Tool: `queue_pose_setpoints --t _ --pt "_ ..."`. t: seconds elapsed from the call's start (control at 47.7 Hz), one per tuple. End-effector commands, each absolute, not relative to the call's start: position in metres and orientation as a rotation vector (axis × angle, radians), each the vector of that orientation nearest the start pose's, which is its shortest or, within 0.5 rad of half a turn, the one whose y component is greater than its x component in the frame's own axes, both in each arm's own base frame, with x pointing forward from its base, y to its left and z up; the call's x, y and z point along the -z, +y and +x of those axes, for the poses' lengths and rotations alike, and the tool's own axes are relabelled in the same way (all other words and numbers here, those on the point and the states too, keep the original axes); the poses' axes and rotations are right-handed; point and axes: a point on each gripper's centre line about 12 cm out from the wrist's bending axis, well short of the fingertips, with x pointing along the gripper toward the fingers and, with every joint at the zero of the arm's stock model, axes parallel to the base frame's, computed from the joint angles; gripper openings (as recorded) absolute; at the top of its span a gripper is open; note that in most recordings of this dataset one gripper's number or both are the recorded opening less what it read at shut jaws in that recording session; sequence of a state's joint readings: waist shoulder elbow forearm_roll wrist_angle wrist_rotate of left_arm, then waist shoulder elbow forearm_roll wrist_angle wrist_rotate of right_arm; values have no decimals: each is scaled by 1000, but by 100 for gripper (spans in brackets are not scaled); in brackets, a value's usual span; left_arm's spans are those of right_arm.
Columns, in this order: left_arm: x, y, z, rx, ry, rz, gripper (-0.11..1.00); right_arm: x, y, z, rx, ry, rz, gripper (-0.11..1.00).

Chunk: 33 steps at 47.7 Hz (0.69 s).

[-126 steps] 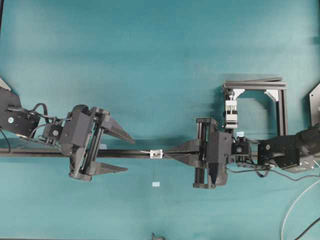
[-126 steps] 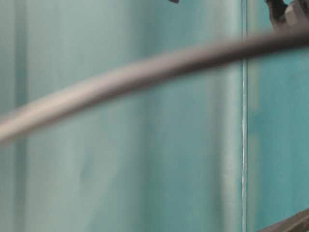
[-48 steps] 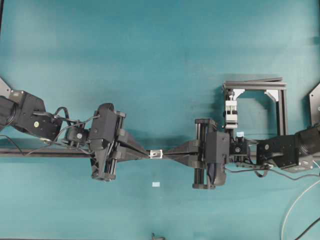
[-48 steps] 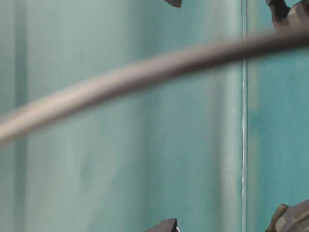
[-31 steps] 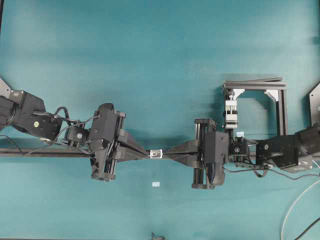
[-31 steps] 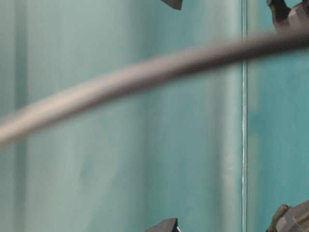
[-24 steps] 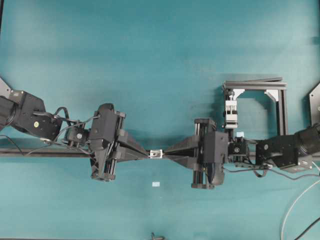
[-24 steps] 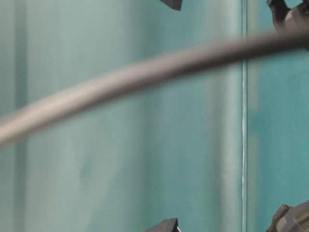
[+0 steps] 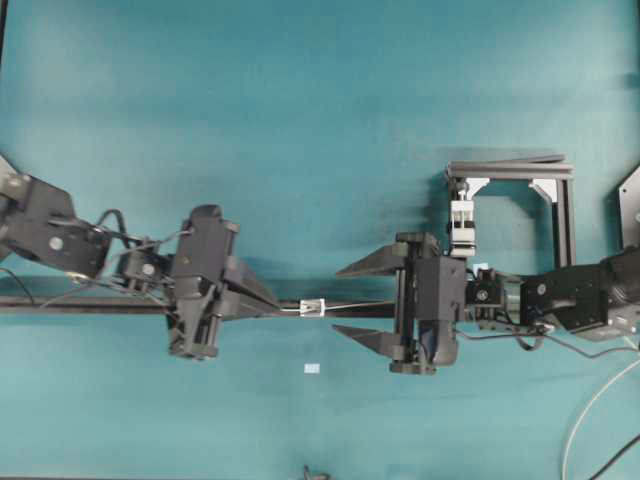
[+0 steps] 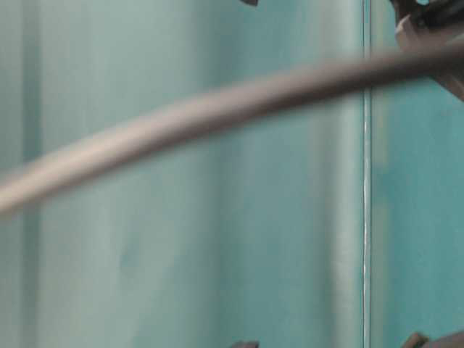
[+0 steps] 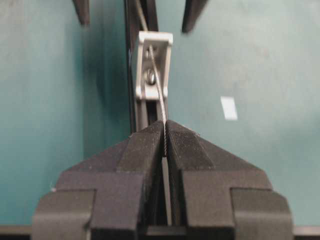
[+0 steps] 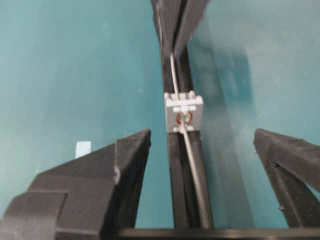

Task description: Insert the wire through the hole in the metal fitting marked with a red label.

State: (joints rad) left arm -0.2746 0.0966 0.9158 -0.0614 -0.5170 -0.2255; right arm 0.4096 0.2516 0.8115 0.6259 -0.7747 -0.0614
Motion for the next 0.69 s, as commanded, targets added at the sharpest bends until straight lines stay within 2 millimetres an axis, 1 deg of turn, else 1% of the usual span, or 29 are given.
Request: queue_pose_setpoints --t 0.0,0.294,0.378,0.671 --pt "-127 -93 334 180 496 -207 -10 -114 106 367 78 312 268 93" --pt "-134 -96 295 204 539 -244 -10 -113 106 366 79 314 266 93" --pt "-131 -95 284 206 558 -256 -10 -113 106 366 79 314 266 93" --pt "-119 -87 256 171 658 -298 -10 -113 107 366 77 313 268 93"
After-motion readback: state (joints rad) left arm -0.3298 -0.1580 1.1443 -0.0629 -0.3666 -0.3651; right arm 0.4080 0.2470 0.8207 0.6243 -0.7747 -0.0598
